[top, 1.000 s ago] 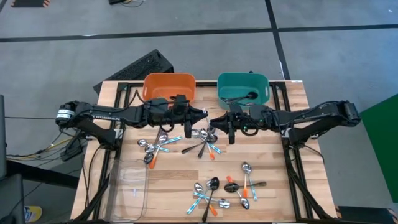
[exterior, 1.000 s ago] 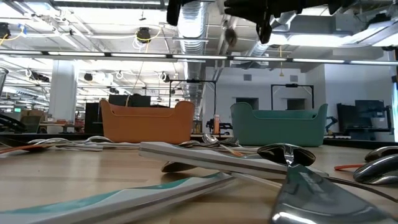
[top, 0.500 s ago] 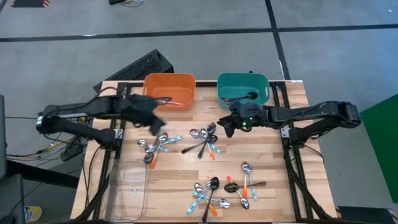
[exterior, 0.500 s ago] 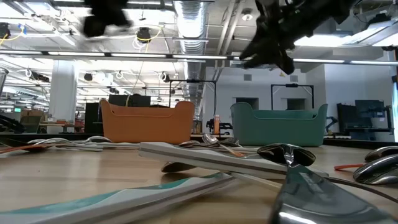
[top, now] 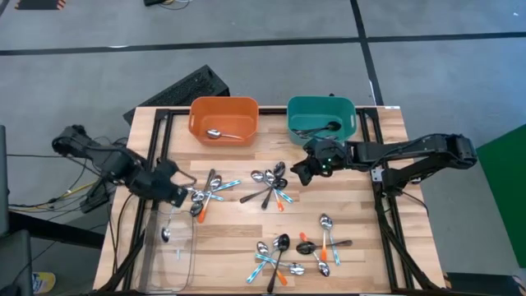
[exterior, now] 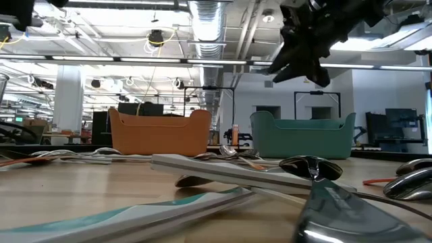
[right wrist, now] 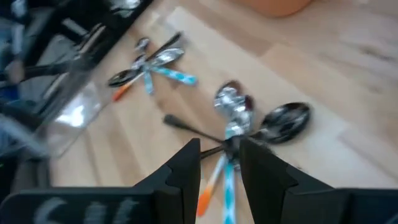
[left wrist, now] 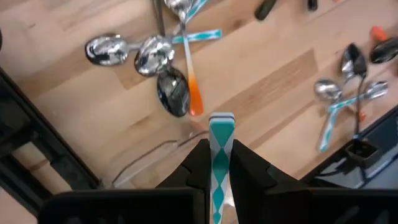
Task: Sort silverware by color (type)
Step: Put the green spoon into the transparent bin
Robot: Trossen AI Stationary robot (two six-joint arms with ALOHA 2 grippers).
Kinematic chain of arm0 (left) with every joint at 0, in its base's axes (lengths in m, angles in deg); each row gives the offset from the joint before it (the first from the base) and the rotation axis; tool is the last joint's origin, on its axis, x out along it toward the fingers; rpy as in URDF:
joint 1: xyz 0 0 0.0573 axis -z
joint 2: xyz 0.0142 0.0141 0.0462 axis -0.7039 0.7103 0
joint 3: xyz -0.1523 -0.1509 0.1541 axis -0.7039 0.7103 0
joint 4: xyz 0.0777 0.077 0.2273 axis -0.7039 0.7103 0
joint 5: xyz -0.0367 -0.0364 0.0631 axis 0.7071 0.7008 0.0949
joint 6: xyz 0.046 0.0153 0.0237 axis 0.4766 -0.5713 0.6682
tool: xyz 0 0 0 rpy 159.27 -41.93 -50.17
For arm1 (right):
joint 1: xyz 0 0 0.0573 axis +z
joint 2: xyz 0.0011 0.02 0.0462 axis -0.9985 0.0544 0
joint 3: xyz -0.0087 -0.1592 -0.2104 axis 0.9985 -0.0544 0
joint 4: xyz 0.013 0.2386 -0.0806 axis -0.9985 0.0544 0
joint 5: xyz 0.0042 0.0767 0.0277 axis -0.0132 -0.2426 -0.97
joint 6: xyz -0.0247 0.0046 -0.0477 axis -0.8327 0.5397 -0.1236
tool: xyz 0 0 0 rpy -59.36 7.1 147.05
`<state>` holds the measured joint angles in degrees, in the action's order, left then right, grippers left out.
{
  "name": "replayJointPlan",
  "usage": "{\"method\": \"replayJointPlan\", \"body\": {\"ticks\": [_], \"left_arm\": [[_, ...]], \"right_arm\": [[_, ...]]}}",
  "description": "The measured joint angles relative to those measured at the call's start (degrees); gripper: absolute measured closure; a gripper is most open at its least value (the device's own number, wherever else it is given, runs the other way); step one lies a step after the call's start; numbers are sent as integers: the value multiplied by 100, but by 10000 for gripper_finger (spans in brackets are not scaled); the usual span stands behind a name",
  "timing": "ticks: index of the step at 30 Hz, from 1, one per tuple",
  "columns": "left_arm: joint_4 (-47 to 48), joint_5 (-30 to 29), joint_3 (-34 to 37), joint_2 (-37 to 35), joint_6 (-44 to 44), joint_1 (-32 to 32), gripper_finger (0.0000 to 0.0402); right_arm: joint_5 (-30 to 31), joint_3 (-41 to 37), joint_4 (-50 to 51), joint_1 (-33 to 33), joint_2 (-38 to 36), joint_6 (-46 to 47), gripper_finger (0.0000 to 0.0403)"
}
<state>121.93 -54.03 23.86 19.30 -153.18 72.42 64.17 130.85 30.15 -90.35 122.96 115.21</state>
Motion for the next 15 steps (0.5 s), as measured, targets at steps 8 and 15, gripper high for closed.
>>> {"method": "replayJointPlan", "body": {"ticks": [8, 15], "left_arm": [[-1086, 453, 942, 238, -1121, 988, 380], [-2335, 815, 1777, 236, -1942, 1413, 367]], "right_arm": [[583, 2, -73, 42, 593, -14, 263], [561, -3, 65, 166, 1352, 566, 259]]}}
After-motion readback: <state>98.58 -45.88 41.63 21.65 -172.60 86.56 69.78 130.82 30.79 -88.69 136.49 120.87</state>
